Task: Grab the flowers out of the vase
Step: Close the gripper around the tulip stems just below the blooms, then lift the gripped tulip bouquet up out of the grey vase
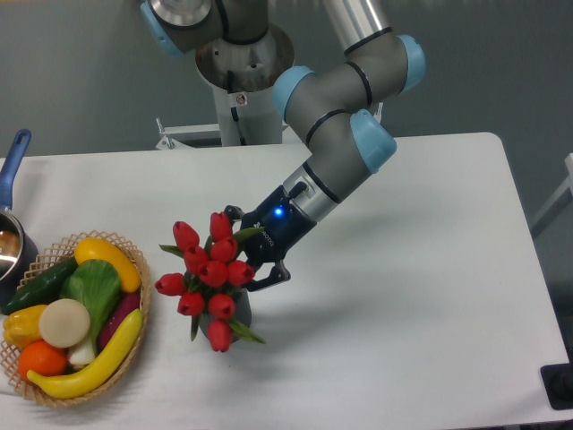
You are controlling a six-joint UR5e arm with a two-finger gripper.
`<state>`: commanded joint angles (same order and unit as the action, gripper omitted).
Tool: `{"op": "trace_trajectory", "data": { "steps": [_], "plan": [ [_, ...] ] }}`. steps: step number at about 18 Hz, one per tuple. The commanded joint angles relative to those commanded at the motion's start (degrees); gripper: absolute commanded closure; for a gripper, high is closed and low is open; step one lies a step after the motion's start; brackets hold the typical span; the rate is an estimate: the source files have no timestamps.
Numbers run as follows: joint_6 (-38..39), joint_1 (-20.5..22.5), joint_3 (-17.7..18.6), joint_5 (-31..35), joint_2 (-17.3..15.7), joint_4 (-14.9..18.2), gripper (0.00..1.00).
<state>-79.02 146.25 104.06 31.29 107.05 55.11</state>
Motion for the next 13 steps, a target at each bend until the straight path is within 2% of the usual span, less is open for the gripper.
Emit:
{"op": "trace_trajectory", "data": {
  "steps": [5,13],
  "plan": [
    [1.1,0.4,0.0,-1.1,-0.6,0.0,0.59],
    [6.8,0.5,-0.1,-2.3,-6.0,0.0,0.59]
  ]
}}
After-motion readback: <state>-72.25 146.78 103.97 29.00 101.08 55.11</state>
